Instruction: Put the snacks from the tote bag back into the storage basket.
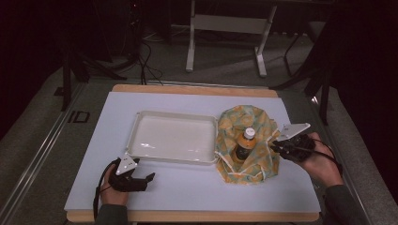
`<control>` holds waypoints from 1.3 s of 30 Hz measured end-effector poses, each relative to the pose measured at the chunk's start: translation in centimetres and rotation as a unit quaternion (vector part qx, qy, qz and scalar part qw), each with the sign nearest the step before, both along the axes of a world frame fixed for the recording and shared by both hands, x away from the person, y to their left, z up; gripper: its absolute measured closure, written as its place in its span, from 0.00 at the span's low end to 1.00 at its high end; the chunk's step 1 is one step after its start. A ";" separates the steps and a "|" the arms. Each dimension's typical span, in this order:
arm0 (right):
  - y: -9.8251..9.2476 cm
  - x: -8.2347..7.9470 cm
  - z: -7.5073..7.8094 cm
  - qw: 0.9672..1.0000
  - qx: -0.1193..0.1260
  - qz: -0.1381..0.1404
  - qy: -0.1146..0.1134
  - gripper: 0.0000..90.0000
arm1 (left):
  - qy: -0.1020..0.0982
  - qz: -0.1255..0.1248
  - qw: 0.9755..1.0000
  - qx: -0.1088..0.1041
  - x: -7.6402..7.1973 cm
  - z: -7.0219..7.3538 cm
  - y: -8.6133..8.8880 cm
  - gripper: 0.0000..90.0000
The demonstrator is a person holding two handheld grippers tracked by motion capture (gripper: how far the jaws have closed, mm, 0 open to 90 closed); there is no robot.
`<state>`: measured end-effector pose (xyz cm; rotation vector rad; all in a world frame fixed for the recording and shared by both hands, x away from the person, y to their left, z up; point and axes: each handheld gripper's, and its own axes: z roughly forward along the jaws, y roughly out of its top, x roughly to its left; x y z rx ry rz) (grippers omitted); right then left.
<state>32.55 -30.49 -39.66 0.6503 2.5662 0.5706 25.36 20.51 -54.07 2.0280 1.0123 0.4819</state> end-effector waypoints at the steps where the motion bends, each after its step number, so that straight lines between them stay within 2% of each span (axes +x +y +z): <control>1: 0.1 0.1 0.1 1.000 0.000 0.001 -0.001 0.85 | 0.000 0.000 1.000 0.000 0.0 0.0 0.0 0.20; 13: 1.3 0.6 0.7 1.000 -0.009 0.016 0.002 0.83 | -0.001 0.000 1.000 0.000 0.0 0.0 0.0 0.20; 32: 4.5 1.4 1.9 0.999 -0.018 0.046 -0.002 0.70 | 0.000 0.000 1.000 0.000 0.0 0.0 0.0 0.20; 39: 5.5 1.8 2.2 0.999 -0.018 0.049 -0.002 0.66 | 0.000 -0.001 1.000 0.000 0.0 0.0 0.0 0.20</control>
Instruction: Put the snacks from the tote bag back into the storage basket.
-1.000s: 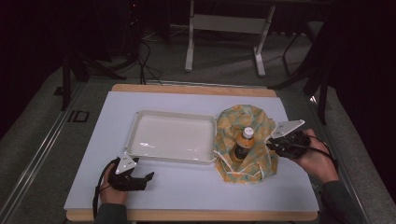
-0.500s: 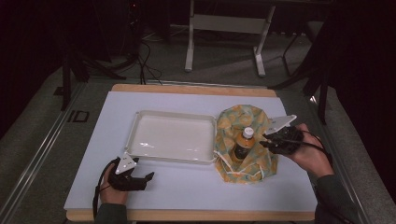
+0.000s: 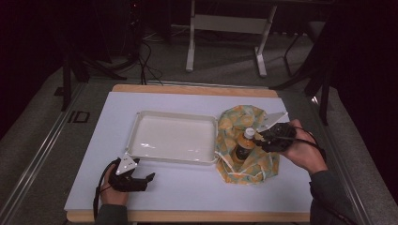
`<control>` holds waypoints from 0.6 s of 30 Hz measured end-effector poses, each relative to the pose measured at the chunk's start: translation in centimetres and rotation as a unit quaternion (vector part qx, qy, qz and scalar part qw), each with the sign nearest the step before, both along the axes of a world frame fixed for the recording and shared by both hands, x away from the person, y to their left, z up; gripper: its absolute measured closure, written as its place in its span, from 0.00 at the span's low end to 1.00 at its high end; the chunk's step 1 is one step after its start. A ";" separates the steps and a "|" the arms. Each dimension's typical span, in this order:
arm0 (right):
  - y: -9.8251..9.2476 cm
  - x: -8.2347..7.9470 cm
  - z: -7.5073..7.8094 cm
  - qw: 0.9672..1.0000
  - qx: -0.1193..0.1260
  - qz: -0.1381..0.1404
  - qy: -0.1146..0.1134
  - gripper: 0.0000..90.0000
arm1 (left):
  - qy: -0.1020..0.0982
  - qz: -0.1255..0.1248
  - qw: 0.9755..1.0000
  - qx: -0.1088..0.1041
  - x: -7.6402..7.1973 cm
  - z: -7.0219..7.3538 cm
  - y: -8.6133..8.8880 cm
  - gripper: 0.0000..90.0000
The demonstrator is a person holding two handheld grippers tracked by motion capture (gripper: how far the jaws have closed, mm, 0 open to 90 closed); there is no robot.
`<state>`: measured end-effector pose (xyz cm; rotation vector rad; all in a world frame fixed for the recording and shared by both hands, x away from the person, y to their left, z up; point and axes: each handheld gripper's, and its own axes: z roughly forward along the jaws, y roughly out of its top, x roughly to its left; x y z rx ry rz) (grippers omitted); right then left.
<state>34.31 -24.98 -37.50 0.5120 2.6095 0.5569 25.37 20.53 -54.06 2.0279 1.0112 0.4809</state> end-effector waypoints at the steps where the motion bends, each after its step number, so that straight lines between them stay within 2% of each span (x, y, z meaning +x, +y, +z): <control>1: 0.2 0.1 0.0 1.000 -0.003 0.000 0.002 0.66 | 0.000 0.000 1.000 0.000 0.0 0.0 0.0 0.20; 18: 1.8 1.7 0.1 1.000 -0.015 0.000 0.010 0.64 | 0.003 -0.001 1.000 0.002 0.1 0.0 0.0 0.20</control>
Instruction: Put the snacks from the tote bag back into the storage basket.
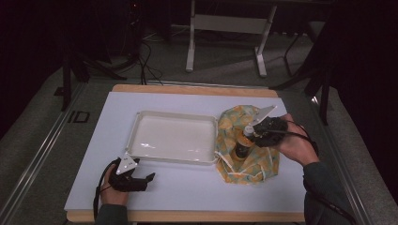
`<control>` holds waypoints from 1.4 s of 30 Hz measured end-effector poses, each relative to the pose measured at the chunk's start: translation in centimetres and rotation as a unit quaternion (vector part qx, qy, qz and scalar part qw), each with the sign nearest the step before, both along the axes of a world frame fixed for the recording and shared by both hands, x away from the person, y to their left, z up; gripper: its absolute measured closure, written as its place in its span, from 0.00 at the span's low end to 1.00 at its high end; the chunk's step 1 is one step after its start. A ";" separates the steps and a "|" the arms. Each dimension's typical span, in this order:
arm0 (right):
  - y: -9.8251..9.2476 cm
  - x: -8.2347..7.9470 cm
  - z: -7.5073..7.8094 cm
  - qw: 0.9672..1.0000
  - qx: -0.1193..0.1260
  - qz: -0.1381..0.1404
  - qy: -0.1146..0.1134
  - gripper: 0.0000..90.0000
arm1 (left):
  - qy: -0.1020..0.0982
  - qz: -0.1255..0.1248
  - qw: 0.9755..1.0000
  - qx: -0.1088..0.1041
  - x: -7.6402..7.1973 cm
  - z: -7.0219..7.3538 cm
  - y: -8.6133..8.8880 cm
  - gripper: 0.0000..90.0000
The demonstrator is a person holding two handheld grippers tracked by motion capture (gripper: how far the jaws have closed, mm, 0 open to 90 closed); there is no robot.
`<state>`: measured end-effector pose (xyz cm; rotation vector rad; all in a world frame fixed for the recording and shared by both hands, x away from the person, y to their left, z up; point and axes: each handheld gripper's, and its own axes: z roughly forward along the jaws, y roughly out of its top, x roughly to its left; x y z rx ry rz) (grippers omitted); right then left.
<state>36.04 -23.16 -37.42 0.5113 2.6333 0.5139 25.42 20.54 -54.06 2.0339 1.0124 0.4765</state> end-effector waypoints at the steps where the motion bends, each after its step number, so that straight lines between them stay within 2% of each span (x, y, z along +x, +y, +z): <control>1: 0.2 0.3 0.1 1.000 -0.002 -0.001 0.002 0.62 | 0.001 0.000 1.000 -0.001 0.0 0.0 0.0 0.20; 8: 0.7 0.9 0.3 1.000 -0.015 -0.005 0.005 0.58 | 0.001 0.000 1.000 -0.002 0.0 0.0 0.0 0.20; 11: 1.1 1.7 0.5 0.999 -0.028 -0.010 0.014 0.55 | 0.002 -0.001 1.000 -0.002 0.0 0.0 0.0 0.20; 22: 2.4 3.2 0.9 0.998 -0.044 -0.010 0.037 0.55 | 0.002 -0.001 1.000 -0.004 0.0 0.0 0.0 0.20; 29: 2.7 3.9 1.0 0.998 -0.031 -0.009 0.053 0.60 | 0.001 -0.003 1.000 -0.004 0.0 0.0 0.0 0.20; 32: 2.8 4.3 1.1 0.997 -0.028 -0.008 0.070 0.63 | 0.002 -0.003 1.000 -0.005 0.0 0.0 0.1 0.20; 36: 2.9 4.6 1.2 0.996 -0.038 -0.008 0.082 0.63 | 0.002 -0.003 1.000 -0.005 0.0 0.0 0.1 0.20; 39: 3.1 4.7 1.2 0.994 -0.059 -0.009 0.091 0.61 | 0.002 -0.003 1.000 -0.005 0.0 0.0 0.0 0.20; 42: 3.2 4.8 1.4 0.993 -0.066 -0.008 0.098 0.63 | 0.001 -0.003 1.000 -0.006 0.0 0.0 0.1 0.20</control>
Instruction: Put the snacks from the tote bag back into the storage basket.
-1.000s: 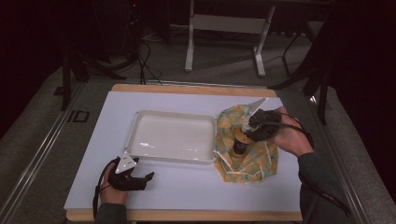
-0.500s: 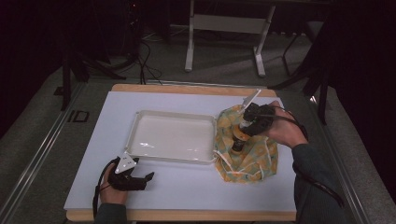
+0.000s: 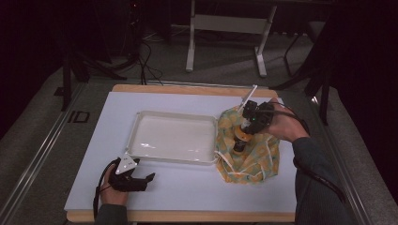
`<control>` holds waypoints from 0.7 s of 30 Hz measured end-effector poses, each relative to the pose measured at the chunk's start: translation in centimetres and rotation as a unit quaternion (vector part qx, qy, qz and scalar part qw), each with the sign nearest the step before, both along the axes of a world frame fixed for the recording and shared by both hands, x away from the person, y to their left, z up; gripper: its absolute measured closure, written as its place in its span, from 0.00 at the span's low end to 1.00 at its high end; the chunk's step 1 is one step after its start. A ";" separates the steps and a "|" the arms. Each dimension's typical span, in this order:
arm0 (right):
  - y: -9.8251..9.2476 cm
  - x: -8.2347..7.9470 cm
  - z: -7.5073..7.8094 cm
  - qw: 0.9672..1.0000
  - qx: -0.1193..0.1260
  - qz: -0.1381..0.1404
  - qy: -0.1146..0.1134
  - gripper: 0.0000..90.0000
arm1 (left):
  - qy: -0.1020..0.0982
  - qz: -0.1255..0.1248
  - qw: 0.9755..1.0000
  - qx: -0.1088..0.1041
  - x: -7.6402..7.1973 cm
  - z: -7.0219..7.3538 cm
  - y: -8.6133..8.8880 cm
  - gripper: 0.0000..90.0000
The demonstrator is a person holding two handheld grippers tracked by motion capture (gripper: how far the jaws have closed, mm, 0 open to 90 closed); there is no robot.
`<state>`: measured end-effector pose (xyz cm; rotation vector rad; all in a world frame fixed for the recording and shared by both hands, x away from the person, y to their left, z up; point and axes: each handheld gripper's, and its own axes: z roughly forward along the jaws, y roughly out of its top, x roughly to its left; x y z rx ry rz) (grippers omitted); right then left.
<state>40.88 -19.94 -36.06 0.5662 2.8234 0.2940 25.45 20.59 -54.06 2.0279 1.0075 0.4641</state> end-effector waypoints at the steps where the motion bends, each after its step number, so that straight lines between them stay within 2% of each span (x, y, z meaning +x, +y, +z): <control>1: 0.0 0.1 0.0 1.000 -0.001 0.001 0.001 0.64 | 0.000 0.000 1.000 0.001 0.0 0.0 0.0 0.20; 9: 0.3 0.6 0.1 1.000 -0.013 0.005 0.016 0.63 | -0.002 0.000 1.000 -0.001 0.0 0.0 0.0 0.20; 15: 0.4 0.9 0.1 1.000 -0.002 -0.001 0.030 0.64 | -0.002 0.000 1.000 -0.001 0.0 0.0 0.0 0.20; 21: 0.4 1.1 0.2 0.999 -0.004 -0.008 0.034 0.65 | -0.002 0.000 1.000 -0.001 0.0 0.0 0.0 0.20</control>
